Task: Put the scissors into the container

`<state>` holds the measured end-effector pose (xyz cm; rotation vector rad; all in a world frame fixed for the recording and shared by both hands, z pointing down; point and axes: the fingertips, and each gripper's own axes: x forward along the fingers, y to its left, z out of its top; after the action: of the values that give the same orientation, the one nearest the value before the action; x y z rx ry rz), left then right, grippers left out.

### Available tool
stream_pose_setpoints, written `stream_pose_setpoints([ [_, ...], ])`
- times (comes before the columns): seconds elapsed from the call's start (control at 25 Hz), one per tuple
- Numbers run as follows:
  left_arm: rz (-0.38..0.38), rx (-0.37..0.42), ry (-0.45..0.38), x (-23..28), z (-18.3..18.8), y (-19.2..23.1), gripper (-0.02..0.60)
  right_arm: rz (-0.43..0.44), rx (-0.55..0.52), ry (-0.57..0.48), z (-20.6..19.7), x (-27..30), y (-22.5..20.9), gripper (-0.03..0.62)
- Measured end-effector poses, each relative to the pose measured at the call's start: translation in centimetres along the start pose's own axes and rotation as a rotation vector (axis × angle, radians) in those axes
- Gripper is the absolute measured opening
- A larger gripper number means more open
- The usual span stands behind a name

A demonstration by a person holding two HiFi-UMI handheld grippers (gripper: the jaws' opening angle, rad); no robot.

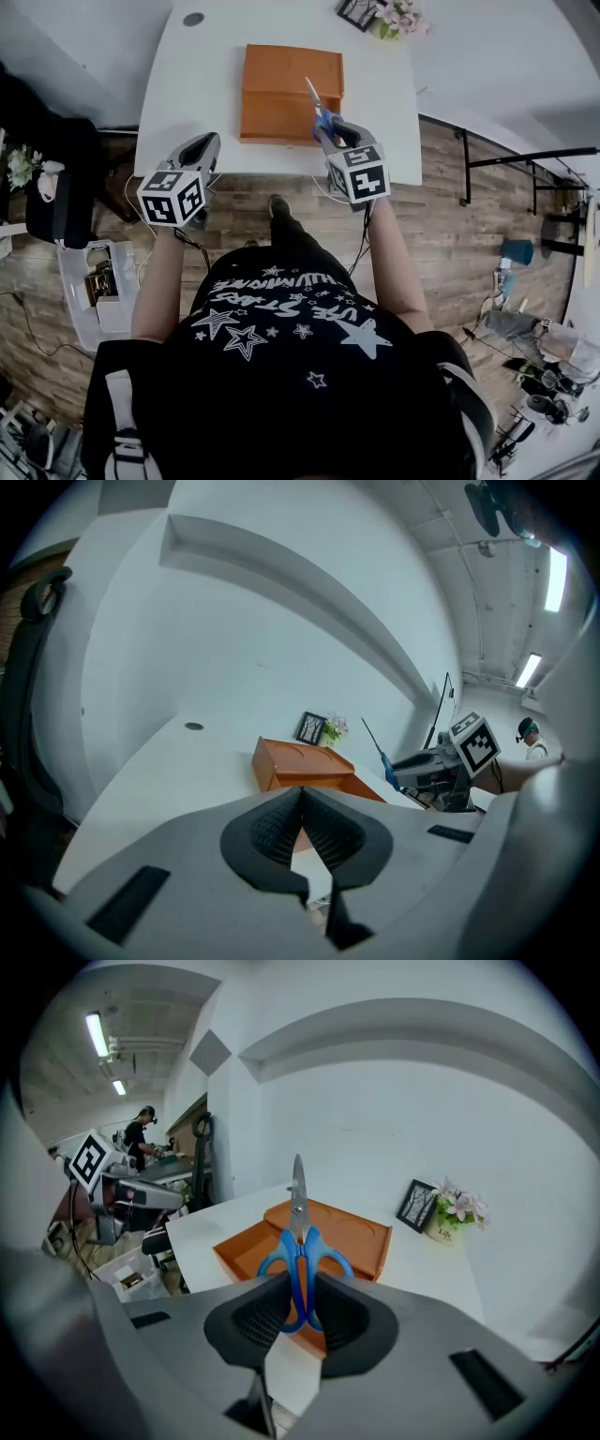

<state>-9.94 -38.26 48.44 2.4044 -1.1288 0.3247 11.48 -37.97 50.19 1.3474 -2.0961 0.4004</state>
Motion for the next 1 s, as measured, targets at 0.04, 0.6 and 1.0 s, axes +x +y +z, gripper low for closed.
stream_pose_setpoints([
  [0.04, 0.004, -0.003, -0.002, 0.6, 0.3, 0.2, 0.02, 0.013, -0.031, 0.017, 0.0, 0.6, -0.2, 0.1],
  [0.6, 0.087, -0.046, 0.013, 5.7, 2.1, 3.5, 0.019, 0.247, -0.505, 0.27, -1.1, 8.9, -0.9, 0.1],
  [1.0, 0.145, -0.084, 0.018, 7.8, 2.2, 5.4, 0.018, 0.365, -0.634, 0.391, -3.0, 12.7, -0.8, 0.1],
])
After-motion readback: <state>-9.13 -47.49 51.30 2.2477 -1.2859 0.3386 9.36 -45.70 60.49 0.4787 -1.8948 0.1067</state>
